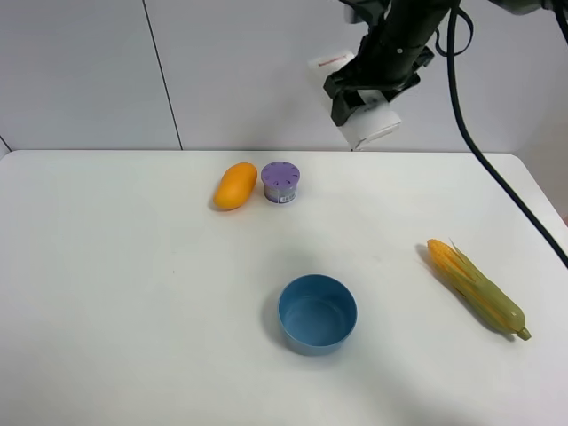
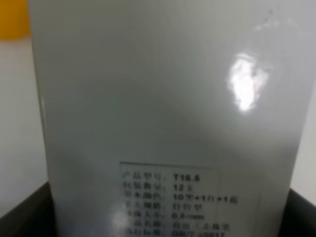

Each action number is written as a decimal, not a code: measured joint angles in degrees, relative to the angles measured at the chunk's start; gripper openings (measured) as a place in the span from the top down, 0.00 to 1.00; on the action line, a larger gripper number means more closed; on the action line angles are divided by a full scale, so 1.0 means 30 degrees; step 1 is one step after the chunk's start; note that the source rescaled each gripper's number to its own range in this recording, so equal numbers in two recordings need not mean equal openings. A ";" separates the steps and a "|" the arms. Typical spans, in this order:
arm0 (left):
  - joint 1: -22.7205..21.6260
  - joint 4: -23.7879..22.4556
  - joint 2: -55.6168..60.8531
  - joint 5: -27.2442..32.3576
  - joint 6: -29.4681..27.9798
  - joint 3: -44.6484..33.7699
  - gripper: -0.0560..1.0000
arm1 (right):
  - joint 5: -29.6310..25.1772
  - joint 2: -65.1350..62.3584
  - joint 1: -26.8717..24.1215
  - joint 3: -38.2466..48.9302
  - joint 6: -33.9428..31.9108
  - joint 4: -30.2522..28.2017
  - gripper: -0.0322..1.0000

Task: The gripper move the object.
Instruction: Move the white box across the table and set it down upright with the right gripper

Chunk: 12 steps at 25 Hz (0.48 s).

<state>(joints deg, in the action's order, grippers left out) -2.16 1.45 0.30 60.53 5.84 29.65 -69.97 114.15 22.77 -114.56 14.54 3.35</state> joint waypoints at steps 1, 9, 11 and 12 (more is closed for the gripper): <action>0.0000 0.0000 0.0000 0.0000 0.0000 0.0000 0.00 | -0.0020 -0.0127 0.0605 0.0000 0.0304 -0.0002 0.97; 0.0000 0.0000 0.0000 0.0000 0.0000 0.0000 0.00 | 0.0789 0.0257 0.5551 0.0000 0.1487 0.0171 0.97; 0.0000 0.0000 0.0000 0.0000 0.0000 0.0000 0.00 | 0.1818 0.0729 0.6481 0.0000 0.1614 0.0285 0.97; 0.0000 0.0000 0.0000 0.0000 0.0000 0.0000 0.00 | 0.2151 0.0969 0.6791 0.0000 0.1611 0.0282 0.97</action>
<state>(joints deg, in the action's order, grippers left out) -2.16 1.45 0.30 60.53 5.84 29.65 -63.52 117.06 43.14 -114.56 19.37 4.20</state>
